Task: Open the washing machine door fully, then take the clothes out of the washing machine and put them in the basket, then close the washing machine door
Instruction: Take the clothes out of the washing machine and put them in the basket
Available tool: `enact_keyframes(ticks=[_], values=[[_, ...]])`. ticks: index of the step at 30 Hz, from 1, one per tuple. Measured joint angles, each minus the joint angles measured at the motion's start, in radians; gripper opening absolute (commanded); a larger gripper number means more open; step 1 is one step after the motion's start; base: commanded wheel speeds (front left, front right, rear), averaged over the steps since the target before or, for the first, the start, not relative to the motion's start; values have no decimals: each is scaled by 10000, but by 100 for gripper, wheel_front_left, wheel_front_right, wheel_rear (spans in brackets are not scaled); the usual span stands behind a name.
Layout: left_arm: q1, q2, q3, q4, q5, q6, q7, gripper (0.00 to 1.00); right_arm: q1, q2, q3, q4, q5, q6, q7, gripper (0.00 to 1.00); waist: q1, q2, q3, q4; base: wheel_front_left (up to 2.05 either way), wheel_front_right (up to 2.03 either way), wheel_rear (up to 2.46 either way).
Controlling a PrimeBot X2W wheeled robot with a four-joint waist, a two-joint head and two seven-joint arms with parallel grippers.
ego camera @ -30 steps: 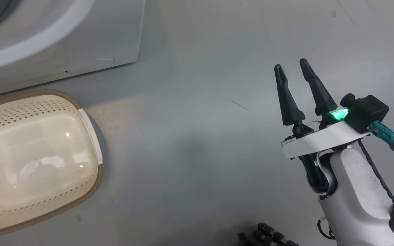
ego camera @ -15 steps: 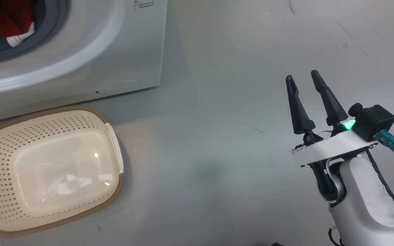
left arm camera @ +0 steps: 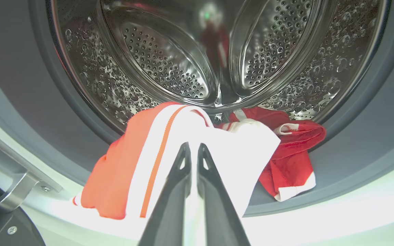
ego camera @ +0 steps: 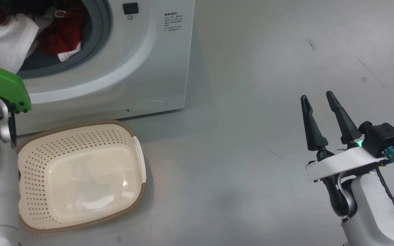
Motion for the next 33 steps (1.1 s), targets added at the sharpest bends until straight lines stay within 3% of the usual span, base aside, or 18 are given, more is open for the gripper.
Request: enact_keyframes(ticks=[17,33], values=[[1733,-669,-301,-44,-259,-416,-1547,0,817,-25,-88,42,-169,0,0,100,0,0,-1284,723,0,0,0],[3135,-1005,-439,-1066,-360,-623,-2046,0,1360,-10,-50,56,-299,0,0,100,0,0,-2078,1015,0,0,0]])
